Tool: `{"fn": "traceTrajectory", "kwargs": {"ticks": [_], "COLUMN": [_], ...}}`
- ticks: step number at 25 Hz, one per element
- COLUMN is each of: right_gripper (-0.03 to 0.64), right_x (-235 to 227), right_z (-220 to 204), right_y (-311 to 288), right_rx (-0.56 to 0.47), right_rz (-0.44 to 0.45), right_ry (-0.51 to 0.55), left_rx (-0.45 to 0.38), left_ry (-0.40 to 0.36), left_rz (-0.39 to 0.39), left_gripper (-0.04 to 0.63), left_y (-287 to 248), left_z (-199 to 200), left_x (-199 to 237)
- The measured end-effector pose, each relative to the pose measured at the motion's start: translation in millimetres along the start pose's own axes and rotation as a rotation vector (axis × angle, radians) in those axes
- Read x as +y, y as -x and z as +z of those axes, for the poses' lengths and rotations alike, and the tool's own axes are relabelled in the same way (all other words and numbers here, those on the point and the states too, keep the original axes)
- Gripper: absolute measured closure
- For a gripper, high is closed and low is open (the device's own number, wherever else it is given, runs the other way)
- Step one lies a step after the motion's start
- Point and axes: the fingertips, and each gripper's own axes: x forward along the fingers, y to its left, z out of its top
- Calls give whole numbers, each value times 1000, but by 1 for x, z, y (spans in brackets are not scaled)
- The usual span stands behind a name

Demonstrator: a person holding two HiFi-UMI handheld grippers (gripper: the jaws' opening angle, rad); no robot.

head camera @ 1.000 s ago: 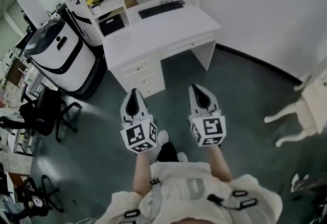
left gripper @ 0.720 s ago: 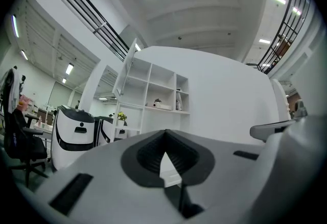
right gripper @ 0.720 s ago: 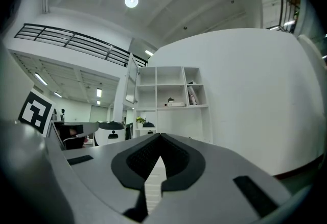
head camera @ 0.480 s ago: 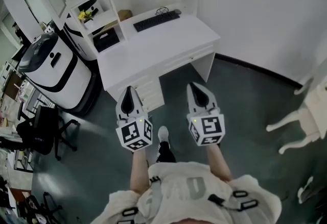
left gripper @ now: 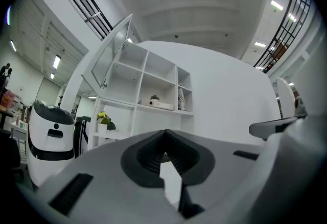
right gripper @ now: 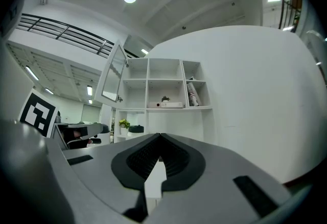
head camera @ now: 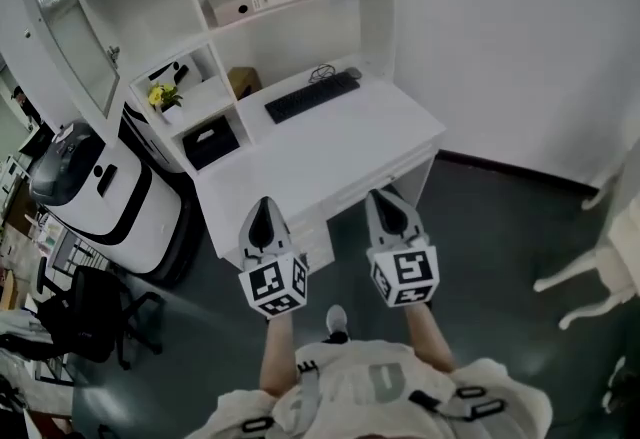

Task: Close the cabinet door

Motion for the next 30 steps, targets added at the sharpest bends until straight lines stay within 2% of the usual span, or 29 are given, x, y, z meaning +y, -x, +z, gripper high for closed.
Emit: {"fn": "traceTrajectory", "kwargs": {"ticks": [8, 12, 14, 18, 23, 30], "right_gripper": [612, 612, 612, 612, 612, 612], "right_x": [16, 24, 25, 34, 49, 53], "right_z": [-9, -13, -14, -12, -17, -10], "right_y": [-122, -174, -193, -221, -243, -270], "right_rx": [27, 47, 49, 55, 59, 27], "right_rz": [13, 24, 17, 42, 129, 205], "right_ry": [-9, 32, 41, 26, 40, 16], "left_rx": [19, 27, 33, 36, 35, 30], "left_ry": [15, -4, -19, 2, 18, 24], "left_rz": [0, -6, -3, 26, 64, 123], "left_gripper": [591, 591, 591, 591, 591, 591], "left_y": [-98, -132, -141, -155, -162, -175], "left_z": [-6, -9, -12, -15, -20, -15], "left_x": [61, 84, 93, 113, 123, 128]}}
